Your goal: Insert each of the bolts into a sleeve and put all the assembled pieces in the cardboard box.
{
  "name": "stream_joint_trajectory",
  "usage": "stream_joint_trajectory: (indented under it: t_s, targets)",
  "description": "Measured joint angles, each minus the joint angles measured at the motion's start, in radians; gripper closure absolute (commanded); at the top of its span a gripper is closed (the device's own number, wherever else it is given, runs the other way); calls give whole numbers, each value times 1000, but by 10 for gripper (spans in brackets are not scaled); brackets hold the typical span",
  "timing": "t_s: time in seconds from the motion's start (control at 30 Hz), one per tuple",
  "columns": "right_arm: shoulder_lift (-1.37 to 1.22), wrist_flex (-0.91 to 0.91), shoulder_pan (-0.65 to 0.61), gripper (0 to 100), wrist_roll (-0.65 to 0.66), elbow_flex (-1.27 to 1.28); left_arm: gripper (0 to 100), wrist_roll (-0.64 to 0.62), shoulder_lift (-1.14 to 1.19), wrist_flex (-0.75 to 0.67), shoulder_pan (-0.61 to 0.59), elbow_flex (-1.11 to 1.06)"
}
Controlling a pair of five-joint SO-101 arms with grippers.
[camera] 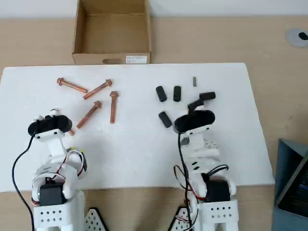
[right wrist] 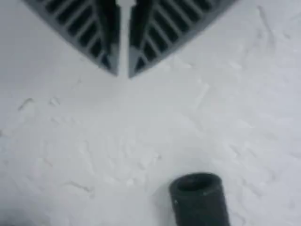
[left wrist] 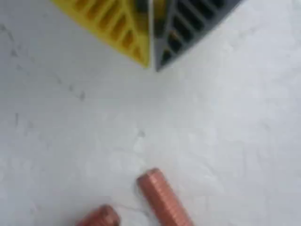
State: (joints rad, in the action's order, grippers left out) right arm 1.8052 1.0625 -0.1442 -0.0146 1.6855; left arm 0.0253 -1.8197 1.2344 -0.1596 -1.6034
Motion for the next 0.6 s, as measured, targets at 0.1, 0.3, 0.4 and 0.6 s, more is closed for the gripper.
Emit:
stream_joint_trajectory:
  t_s: [0.1,0.3,0.4,0.6]
  targets:
    - [0,0,0,988,0,0,996,0,0,-64,-6,0]
    - [0,0,0,988,0,0,995,0,0,-103,-40,95]
    - [0,0,-6,988,0,0,995,9,0,-103,-43,150]
    - [0,0,-6,988,0,0,994,77,28,-15,-48,252]
